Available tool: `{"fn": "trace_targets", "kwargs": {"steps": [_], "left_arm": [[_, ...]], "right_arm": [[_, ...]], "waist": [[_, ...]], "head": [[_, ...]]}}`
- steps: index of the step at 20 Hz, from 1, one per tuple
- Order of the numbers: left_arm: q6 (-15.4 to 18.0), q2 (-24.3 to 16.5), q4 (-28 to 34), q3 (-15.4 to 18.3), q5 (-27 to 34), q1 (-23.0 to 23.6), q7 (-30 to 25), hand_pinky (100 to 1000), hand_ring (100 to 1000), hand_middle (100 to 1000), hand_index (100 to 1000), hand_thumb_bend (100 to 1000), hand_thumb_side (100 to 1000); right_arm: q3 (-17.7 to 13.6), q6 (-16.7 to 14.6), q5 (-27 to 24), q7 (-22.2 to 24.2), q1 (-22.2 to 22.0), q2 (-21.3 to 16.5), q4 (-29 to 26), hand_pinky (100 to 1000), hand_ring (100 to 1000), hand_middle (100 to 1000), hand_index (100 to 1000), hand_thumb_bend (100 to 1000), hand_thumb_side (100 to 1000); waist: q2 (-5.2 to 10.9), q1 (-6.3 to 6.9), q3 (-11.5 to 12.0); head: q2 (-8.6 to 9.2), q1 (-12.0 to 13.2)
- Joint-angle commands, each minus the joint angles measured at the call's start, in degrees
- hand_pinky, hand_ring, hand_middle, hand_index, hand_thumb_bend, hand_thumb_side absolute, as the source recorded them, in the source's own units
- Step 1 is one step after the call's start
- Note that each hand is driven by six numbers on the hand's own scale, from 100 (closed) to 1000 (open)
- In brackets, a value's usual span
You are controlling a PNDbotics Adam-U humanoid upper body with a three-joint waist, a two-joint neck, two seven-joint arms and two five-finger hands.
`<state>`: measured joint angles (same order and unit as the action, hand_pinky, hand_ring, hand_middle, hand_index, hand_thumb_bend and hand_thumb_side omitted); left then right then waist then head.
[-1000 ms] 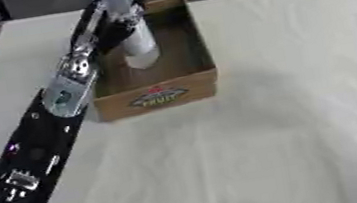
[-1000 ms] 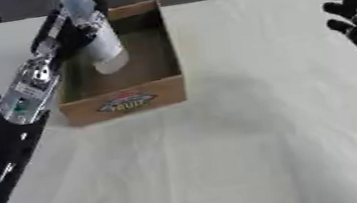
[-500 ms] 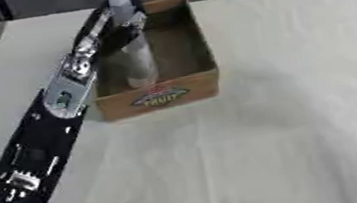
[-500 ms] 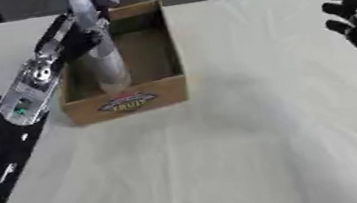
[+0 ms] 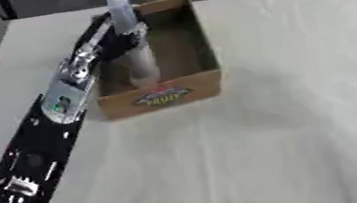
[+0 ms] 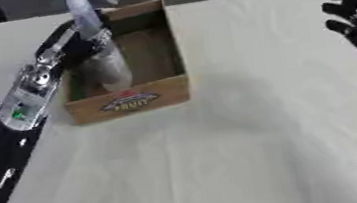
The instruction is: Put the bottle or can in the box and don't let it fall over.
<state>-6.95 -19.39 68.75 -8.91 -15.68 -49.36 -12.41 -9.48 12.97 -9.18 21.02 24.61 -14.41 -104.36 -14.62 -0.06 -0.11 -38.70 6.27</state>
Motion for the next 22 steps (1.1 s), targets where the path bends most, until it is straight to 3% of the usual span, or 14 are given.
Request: {"fn": "trace_targets", "kwargs": {"steps": [1,12,22], "left_arm": [[-1.6,-2.3,5.5,0.8,-1.3,0.1,-0.2,1000,1000,1000,895,100,672],[-7.1,-5.3,19.8,2.2,-4.7,6.9,-3.2,1000,1000,1000,904,100,672],[-9.4,-7.7,30.7,3.9,0.2,14.6,-6.6,1000,1000,1000,868,100,672]], "right_arm": [[-0.2,-0.2,0.1,0.0,0.4,-1.5,-1.1,1000,1000,1000,840,100,587],[-0.6,-0.3,0.1,-0.4,0.3,-2.0,-1.2,1000,1000,1000,840,100,586],[-0.9,-0.5,0.1,-0.7,0.1,-2.5,-1.3,1000,1000,1000,841,100,584]], "waist": [[1.16,0.10,0.1],[1.04,0.33,0.6],[1.03,0.39,1.2]], "head": [[0.05,-0.3],[-0.37,-1.1],[-0.65,-1.8]]}}
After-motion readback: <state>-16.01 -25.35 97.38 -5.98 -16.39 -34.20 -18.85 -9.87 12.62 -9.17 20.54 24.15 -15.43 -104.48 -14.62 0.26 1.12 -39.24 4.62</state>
